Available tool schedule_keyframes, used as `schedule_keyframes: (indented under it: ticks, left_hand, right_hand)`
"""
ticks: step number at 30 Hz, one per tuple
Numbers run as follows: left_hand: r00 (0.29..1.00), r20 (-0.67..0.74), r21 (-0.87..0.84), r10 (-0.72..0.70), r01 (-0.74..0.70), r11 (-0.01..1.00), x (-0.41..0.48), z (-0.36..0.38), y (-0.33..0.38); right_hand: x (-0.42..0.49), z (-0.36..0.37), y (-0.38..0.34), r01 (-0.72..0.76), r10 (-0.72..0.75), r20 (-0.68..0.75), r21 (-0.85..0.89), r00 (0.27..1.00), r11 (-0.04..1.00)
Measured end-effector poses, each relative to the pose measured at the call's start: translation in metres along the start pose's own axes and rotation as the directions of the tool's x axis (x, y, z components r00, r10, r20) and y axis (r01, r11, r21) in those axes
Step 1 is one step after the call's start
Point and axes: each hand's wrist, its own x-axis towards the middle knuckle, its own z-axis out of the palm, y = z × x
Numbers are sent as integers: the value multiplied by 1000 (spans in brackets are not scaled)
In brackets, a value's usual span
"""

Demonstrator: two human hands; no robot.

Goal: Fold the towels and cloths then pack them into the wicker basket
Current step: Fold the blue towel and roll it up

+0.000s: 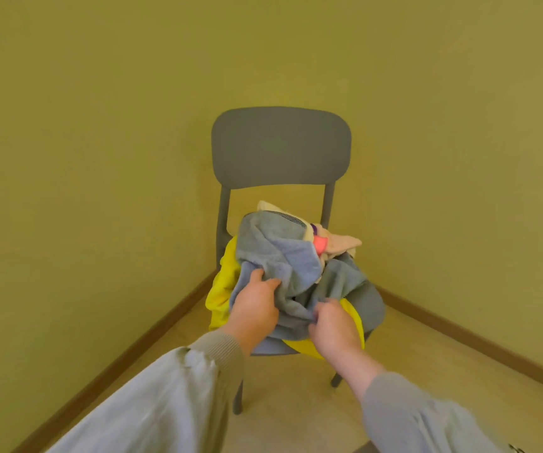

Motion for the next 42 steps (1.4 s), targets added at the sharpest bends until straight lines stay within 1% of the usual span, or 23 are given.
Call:
schedule_keyframes:
  ticks: [2,4,5,8,10,12,15,18,21,22,24,27,29,31,33,35,37,39,42]
  left_hand:
    - [998,-67,-38,16,-19,999,-2,-5,7]
    - [991,-124,-98,50,-62,993,-4,-12,14]
    - [985,-162,-151,62,-87,985,-5,-17,18]
    - [963,-259,-310,74,-155,938,-7,-39,34]
    - [958,-274,-346,81,-177,921,-8,-55,48]
    - [961,-270,-390,56,-163,906,-7,-66,60]
    - [982,-188,-541,24,-124,832,-6,-73,73]
    - [992,-127,-598,0,-76,798,-7,-75,80]
    - [995,-95,-631,-1,-60,773,-9,-78,78]
    - [995,-97,-634,0,-62,771,-10,-79,75]
    - [995,-96,-659,-6,-59,750,-11,-80,69]
    - [990,-128,-679,-55,-47,733,-11,-80,61]
    - [985,-156,-689,-74,-55,723,-13,-80,57]
    - [983,-182,-694,-36,-102,713,-14,-81,57]
    - [987,-162,-706,-6,-111,699,-15,-81,59]
    - [994,-113,-698,-4,-76,712,-16,-81,62]
    - [995,-100,-676,16,-80,733,-18,-79,64]
    - [993,-112,-687,41,-107,718,-21,-80,70]
    - [988,-142,-712,65,-147,687,-27,-83,78]
  right_hand:
    - [1,-7,-2,-2,18,-121,135,993,991]
    - [0,-18,-5,35,40,-224,321,974,946]
    - [-1,-25,-6,62,44,-260,383,965,922]
    - [0,-44,-6,110,52,-340,441,939,891]
    - [4,-53,-6,127,51,-338,484,940,866]
    - [5,-61,-6,148,27,-309,529,951,835]
    - [1,-73,-11,167,-17,-258,569,966,805]
    - [1,-78,-12,227,-81,-240,675,967,702]
    - [5,-80,-13,205,-60,-250,609,966,766]
    - [7,-82,-13,194,-38,-259,610,965,769]
    - [11,-87,-16,192,9,-294,646,956,739]
    - [14,-109,-24,217,95,-376,704,922,677]
    - [12,-129,-32,278,92,-431,716,898,641]
    - [9,-146,-39,329,89,-473,724,876,606]
    - [7,-159,-45,356,116,-509,730,853,583]
    - [3,-171,-50,382,170,-552,736,816,558]
    - [-1,-186,-54,423,211,-608,723,765,547]
    - [-8,-201,-58,454,231,-655,696,720,557]
    - [-18,-218,-60,476,232,-683,675,693,564]
